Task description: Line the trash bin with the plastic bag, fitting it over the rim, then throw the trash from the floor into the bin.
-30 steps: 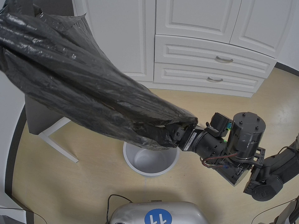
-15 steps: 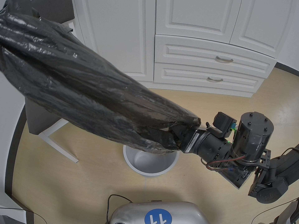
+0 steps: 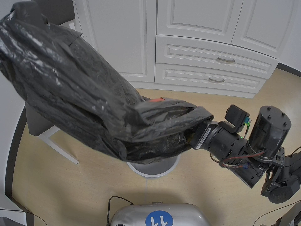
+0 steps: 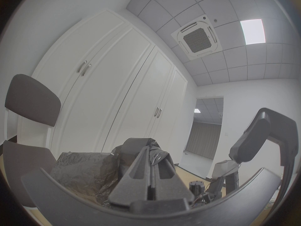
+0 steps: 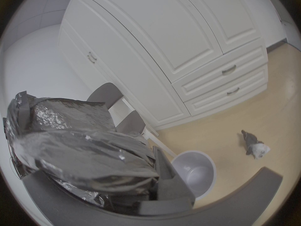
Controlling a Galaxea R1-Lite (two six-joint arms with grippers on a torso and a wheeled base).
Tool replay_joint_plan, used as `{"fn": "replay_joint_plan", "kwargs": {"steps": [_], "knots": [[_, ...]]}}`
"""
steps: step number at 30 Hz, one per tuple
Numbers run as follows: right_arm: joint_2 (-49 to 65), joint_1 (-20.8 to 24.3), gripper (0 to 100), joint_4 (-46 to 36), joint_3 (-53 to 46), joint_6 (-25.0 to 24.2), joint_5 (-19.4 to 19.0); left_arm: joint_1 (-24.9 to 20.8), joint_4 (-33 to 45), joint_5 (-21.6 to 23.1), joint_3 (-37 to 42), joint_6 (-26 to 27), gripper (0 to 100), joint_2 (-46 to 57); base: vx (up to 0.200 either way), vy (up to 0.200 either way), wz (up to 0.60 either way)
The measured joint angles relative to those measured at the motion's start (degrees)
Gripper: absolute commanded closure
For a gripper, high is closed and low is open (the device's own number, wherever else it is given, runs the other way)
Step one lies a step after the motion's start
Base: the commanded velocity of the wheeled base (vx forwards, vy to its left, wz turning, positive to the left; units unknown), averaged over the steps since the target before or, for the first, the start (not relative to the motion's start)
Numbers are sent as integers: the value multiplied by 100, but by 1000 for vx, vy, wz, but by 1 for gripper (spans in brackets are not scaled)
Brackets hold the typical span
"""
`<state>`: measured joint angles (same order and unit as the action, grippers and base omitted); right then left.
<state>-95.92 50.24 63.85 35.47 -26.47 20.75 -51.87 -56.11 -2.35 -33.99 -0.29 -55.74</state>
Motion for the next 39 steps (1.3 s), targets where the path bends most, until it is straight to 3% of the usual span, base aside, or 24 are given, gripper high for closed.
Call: {"fn": "replay_joint_plan", "kwargs": {"steps": [6, 12, 19, 24, 29, 39], "knots": [[383, -5, 100, -112, -113, 583, 49, 35, 839, -32, -10, -26, 100, -73, 0, 0, 0], [805, 1, 100, -674, -152, 833, 178, 72, 1687, -90, -82, -22, 100, -123, 0, 0, 0], [1104, 158, 100, -851, -83, 1182, 741, 163, 1920, -308, -96, 100, 100, -206, 0, 0, 0], [1273, 583, 100, -835, -96, 1648, 1284, 210, 2409, -690, -85, 505, 100, -256, 0, 0, 0], [1486, 874, 100, -808, -273, 2055, 1420, 227, 2634, -969, -32, 863, 100, -263, 0, 0, 0], [1676, 952, 100, -802, -709, 2770, 1429, 232, 2644, -1007, 85, 973, 100, -254, 0, 0, 0]]}}
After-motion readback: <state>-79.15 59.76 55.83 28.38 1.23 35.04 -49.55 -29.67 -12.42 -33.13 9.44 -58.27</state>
